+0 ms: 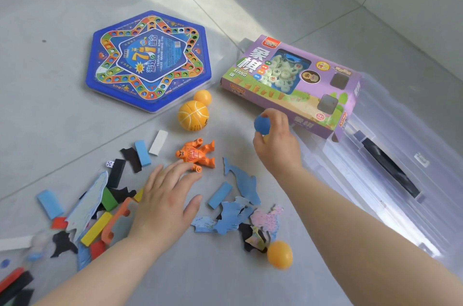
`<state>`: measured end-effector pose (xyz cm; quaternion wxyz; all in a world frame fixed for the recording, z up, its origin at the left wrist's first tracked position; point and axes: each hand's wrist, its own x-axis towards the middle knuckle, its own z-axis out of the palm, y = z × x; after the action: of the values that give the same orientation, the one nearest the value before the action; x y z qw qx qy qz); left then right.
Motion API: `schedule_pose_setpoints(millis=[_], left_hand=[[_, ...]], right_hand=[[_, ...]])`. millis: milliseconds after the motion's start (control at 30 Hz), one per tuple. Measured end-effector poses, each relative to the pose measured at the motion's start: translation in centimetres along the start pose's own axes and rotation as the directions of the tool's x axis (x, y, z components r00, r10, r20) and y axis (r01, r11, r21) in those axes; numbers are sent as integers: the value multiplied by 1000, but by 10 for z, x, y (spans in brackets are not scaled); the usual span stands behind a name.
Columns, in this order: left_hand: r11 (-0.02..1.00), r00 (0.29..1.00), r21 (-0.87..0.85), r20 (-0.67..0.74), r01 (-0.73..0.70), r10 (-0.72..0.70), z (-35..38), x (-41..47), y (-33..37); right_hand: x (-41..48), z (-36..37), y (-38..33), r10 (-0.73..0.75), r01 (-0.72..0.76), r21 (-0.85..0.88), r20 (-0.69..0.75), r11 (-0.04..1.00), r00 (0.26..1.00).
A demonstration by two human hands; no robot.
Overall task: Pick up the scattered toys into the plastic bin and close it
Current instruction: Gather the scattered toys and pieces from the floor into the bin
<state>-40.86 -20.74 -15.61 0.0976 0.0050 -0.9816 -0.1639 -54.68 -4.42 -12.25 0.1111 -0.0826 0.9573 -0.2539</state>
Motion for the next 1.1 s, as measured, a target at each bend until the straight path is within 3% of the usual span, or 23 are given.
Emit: schedule_pose_setpoints(millis=[100, 200, 367, 500, 567, 633, 700, 767, 800, 933, 1000, 1100], left_hand=[[996, 997, -68, 39, -56, 59, 10, 15, 23], [979, 983, -143, 92, -146, 160, 23, 17, 62], [869, 858, -152, 151, -471, 491, 37, -18, 115], [930, 904, -189, 240, -315, 355, 44, -4, 117], [915, 880, -285, 299, -287, 369, 40, -4, 117], [824, 759, -320, 332, -468, 560, 31, -24, 120], [659, 513, -365, 424, -657, 746, 18, -57, 129], [525, 316, -399, 481, -752, 818, 16, -85, 135], [484, 264, -405, 488, -776, 832, 19, -93, 135], [395, 251, -356, 387, -847, 887, 41, -101, 132], [398, 272, -355, 354, -846, 895, 48, -107, 128], [479, 351, -317, 385, -819, 854, 48, -107, 130]], right_hand=[[-12, -15, 4, 29, -18, 163, -65, 986, 998], [-33, -26, 19, 35, -25, 181, -53, 983, 998], [-93, -40, 67, 172, -175, 239, 31, 955, 985], [-129, -48, 97, 339, -338, 311, 52, 888, 939], [-139, -54, 104, 382, -389, 305, 84, 869, 920], [-149, -58, 105, 414, -429, 288, 114, 856, 903], [-164, -58, 101, 433, -454, 279, 137, 846, 891], [-180, -55, 96, 444, -466, 290, 142, 836, 885], [-188, -54, 93, 450, -472, 301, 143, 828, 881], [-221, -55, 87, 446, -467, 264, 140, 844, 884], [-238, -63, 83, 402, -426, 172, 156, 888, 902], [-265, -78, 75, 388, -401, 86, 142, 912, 911]])
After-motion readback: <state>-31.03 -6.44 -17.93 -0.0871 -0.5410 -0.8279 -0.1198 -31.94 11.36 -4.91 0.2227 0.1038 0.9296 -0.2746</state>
